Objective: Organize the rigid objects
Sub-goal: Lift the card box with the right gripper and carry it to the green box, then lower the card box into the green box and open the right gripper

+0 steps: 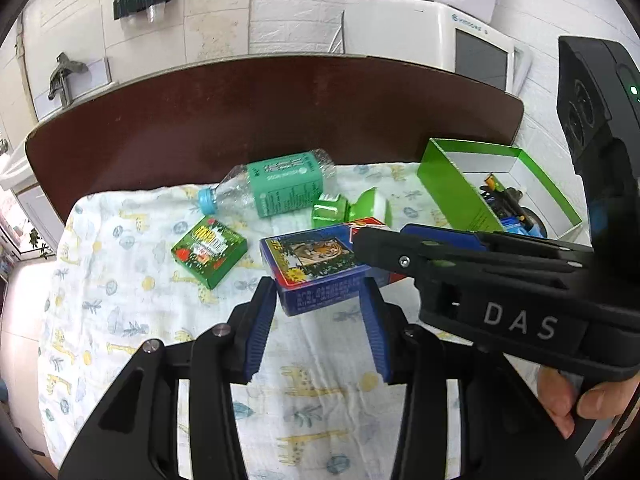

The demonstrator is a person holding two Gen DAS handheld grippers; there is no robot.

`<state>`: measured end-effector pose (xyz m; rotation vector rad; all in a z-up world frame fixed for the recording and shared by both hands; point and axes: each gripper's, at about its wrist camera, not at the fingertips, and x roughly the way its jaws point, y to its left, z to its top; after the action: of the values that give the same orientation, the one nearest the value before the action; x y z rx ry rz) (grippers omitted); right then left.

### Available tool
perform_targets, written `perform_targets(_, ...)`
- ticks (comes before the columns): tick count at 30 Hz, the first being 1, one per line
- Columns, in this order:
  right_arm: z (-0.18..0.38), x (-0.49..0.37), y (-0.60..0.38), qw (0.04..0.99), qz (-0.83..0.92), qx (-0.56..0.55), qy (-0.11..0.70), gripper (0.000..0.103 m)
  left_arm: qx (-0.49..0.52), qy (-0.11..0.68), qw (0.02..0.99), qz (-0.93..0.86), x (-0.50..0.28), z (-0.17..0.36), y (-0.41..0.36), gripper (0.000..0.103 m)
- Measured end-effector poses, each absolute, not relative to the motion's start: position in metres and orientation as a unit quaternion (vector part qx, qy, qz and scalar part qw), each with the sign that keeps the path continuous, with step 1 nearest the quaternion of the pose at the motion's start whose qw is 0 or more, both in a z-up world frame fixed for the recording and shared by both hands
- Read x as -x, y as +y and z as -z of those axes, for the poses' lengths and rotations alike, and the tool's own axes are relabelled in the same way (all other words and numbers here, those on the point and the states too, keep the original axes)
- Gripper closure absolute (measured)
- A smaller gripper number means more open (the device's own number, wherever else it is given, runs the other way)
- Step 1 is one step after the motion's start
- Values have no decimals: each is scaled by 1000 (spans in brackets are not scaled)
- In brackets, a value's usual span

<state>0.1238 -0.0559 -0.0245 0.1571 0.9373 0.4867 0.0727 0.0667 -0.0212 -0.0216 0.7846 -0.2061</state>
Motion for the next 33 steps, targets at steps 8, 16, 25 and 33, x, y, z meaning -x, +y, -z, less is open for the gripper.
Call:
perform_targets(8, -4, -111, -125, 884, -203, -111, 407, 61, -33, 364, 920, 144, -72, -8, -8, 61)
perform_targets(16, -15, -99, -217, 902, -145, -156, 376, 61, -86, 357, 907, 205, -77, -24, -99, 61)
perform_targets(25, -18, -100, -301, 911, -87, -198, 351, 61, -131, 354, 890, 256, -98, -32, -183, 61)
perform_targets(33, -12, -108, -343, 911, -62, -224, 340, 61, -158, 356, 881, 269, -115, -30, -216, 61)
